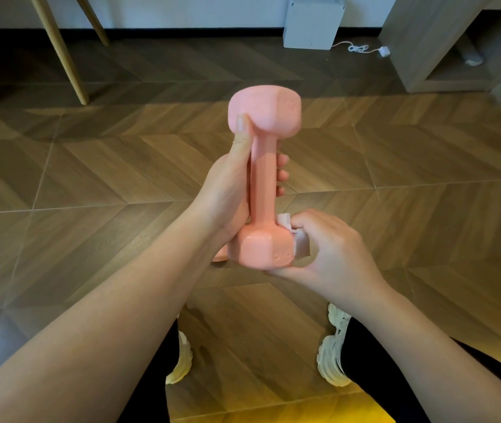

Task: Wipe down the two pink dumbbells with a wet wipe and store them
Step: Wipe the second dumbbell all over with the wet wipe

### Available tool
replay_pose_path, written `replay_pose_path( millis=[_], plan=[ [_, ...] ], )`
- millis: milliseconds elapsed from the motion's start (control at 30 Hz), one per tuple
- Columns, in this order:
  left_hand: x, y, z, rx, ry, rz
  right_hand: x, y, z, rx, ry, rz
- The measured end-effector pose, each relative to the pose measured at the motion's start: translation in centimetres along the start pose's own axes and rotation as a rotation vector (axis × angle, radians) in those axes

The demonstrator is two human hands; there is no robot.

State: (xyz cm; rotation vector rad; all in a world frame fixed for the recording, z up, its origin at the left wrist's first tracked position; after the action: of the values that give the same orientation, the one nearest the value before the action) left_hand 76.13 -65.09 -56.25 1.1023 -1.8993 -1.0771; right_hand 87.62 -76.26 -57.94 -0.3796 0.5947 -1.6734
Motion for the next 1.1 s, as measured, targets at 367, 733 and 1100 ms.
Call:
replay_pose_path(
  millis=[367, 733, 1100],
  plan=[
    [0.3, 0.1, 0.0, 0.013, -0.027, 0.033, -0.3, -0.5, -0.4, -0.176, -0.214, -0.034],
    [1.1, -0.8, 1.4, -0.244, -0.147, 0.015, -0.5, 3.1, 1.4, -0.780, -0.109, -0.557],
    [3.3, -4.1, 1.6, -0.533, -0.251, -0.097, -0.5, 1.0, 1.6, -0.682, -0.015, -0.342]
  ],
)
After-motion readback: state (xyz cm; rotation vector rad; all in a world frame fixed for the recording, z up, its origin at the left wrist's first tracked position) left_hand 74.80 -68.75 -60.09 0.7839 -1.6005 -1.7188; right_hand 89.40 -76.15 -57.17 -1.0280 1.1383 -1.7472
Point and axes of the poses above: each hand's wrist, its own x-axis away from the middle knuckle, its own z-axis out of the back of the hand, y = z × x, the point moved 3 cm from there along -x, towards the middle knuckle, and after that the axes turned 14 degrees about -z, right-handed, at the moved point
